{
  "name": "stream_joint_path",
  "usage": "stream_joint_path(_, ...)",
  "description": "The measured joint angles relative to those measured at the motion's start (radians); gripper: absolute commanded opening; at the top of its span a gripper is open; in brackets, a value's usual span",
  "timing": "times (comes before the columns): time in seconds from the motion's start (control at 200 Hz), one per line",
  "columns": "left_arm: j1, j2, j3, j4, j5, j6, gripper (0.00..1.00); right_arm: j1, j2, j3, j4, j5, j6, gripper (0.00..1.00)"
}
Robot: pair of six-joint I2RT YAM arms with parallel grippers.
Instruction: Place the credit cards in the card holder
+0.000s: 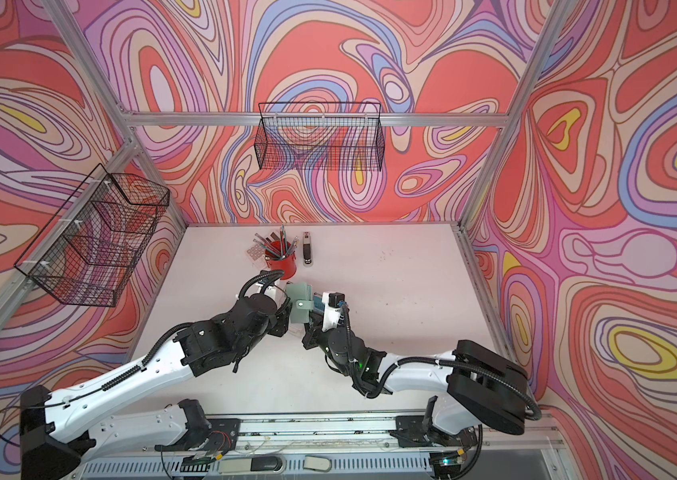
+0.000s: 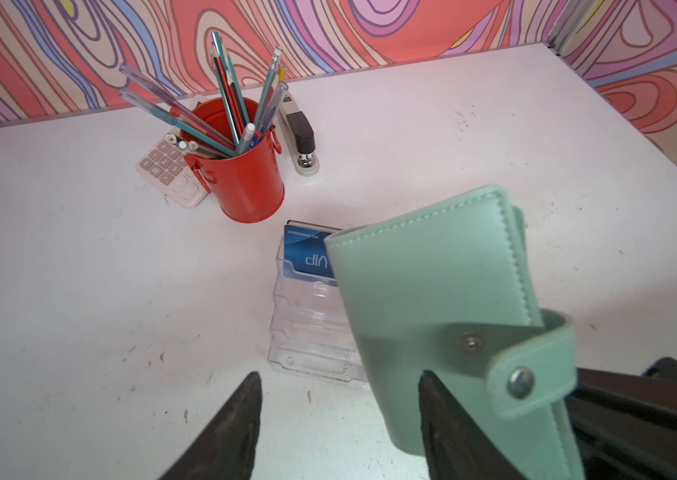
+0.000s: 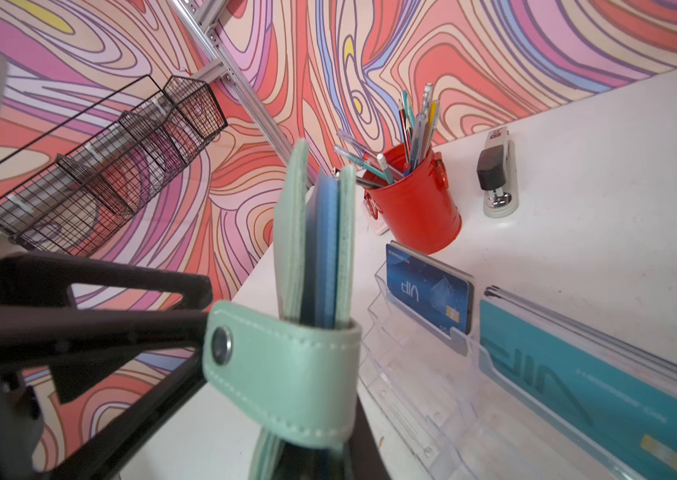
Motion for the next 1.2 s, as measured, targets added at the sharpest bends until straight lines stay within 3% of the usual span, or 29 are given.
stream_joint_path(0.35, 0.032, -0.059, -0.039, -0.026, -0.040, -0.016, 0.56, 0.000, -0.039, -0.016, 0.002, 0.061, 0.019, 0.00)
stream_joint_path(0.466, 0.049, -0.073, -0.047, -0.020, -0.003, -0.021, 0.64, 0.000, -0.042, -0.016, 0.007, 0.064, 0.019, 0.00)
stream_joint_path(0.596, 0.052, -0.108, -0.082, 0.045, 0.188, 0.006, 0.72, 0.000, -0.040, -0.016, 0.029, 0.042, 0.017, 0.00)
stream_joint_path(0.701, 0.045, -0.096, -0.080, 0.084, 0.269, 0.022, 0.76, 0.000, -0.032, -0.016, 0.057, 0.011, 0.008, 0.00)
stream_joint_path(1.001, 0.047, -0.037, -0.073, 0.097, 0.310, 0.043, 0.95, -0.003, 0.016, -0.014, 0.071, -0.020, -0.018, 0.00)
stream_joint_path(1.197, 0.048, -0.041, -0.073, 0.102, 0.317, 0.048, 1.00, -0.005, 0.040, 0.017, 0.044, -0.012, -0.024, 0.00)
